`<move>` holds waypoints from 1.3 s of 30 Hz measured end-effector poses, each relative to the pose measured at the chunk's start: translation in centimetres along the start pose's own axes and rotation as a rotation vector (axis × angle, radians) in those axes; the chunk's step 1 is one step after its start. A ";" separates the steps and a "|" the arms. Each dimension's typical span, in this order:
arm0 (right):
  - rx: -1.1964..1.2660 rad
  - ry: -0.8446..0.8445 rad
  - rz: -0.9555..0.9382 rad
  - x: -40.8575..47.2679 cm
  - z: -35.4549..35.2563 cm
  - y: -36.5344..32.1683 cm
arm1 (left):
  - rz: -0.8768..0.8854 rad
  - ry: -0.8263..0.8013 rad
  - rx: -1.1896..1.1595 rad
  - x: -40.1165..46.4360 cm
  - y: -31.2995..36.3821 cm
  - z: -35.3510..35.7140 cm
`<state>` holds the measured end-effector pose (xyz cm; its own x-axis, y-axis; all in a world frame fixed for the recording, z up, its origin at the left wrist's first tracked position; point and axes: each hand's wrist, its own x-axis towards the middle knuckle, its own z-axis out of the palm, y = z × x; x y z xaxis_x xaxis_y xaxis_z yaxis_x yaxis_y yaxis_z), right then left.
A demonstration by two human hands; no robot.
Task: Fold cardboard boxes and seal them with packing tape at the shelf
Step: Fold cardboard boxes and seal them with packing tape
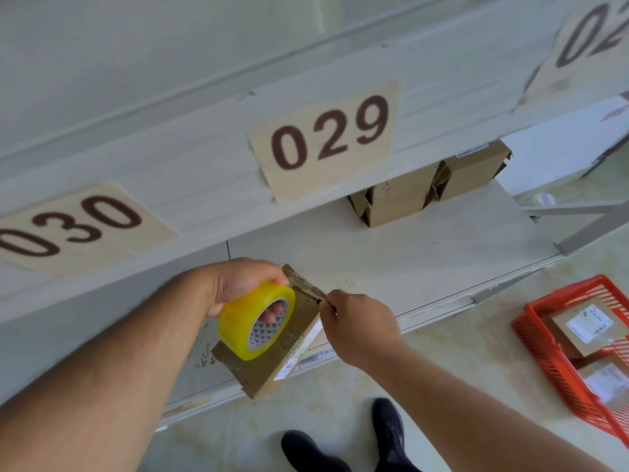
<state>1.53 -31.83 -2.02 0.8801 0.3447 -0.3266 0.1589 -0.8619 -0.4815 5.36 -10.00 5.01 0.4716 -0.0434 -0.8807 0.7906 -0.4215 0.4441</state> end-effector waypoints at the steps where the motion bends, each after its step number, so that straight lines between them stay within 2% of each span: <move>1: -0.009 0.000 0.003 -0.1 0.0 0.0 | 0.001 0.005 -0.002 0.0 -0.1 0.0; 14: -0.071 0.007 -0.025 -0.2 0.5 -1.4 | 0.077 0.065 0.021 0.1 -0.4 0.2; 18: -0.053 0.003 -0.017 -0.5 0.3 -1.3 | 0.056 0.048 0.009 0.2 -0.5 0.3; 24: 0.034 -0.002 0.018 -0.7 1.2 -0.1 | -0.068 -0.089 0.061 0.2 0.0 -0.4; 29: 0.003 0.011 0.005 -0.5 2.0 0.5 | -0.102 -0.037 0.112 0.5 -0.1 0.2; 33: 0.009 0.020 0.004 -0.8 2.3 0.3 | -0.041 -0.020 0.055 0.2 -0.3 0.5; 36: 0.176 0.064 0.118 -1.8 2.7 1.5 | -0.025 -0.054 0.020 0.1 -0.6 0.5; 39: 0.544 0.118 0.271 -1.7 3.0 1.7 | -0.021 -0.060 -0.025 0.1 -0.9 0.3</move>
<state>-1.05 -32.75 -4.74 0.9057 0.0698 -0.4180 -0.3005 -0.5896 -0.7497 4.56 -9.87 4.49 0.4312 -0.0893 -0.8979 0.8098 -0.4005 0.4287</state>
